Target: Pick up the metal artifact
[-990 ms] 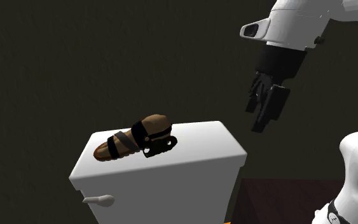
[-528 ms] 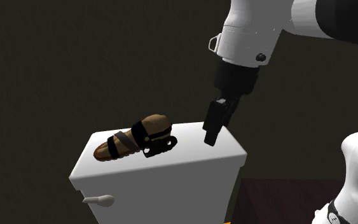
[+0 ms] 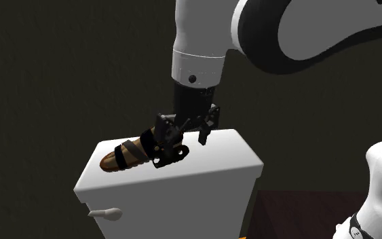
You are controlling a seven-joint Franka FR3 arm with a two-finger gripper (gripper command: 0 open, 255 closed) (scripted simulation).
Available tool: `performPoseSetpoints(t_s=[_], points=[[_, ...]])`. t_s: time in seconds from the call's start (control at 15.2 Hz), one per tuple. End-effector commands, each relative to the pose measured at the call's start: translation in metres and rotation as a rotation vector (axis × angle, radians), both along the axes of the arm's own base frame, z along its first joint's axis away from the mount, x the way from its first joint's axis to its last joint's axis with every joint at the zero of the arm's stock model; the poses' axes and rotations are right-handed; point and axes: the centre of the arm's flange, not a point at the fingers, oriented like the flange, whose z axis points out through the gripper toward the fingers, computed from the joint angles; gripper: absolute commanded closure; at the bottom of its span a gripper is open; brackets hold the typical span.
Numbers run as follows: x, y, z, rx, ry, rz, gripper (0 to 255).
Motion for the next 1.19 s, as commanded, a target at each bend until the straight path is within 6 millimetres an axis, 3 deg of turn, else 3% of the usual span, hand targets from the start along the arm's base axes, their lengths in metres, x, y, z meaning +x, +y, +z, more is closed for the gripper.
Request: performPoseSetpoints(t_s=[0.0, 0.4, 0.92, 1.06, 1.12], points=[[0.028, -0.007, -0.009, 0.008, -0.002, -0.102, 0], [0.096, -0.046, -0.030, 0.030, -0.005, -0.388, 0], [0.099, -0.048, -0.072, 0.031, -0.005, -0.404, 0], [0.099, -0.048, -0.072, 0.031, -0.005, -0.404, 0], [0.099, -0.049, -0.072, 0.031, -0.005, -0.404, 255]])
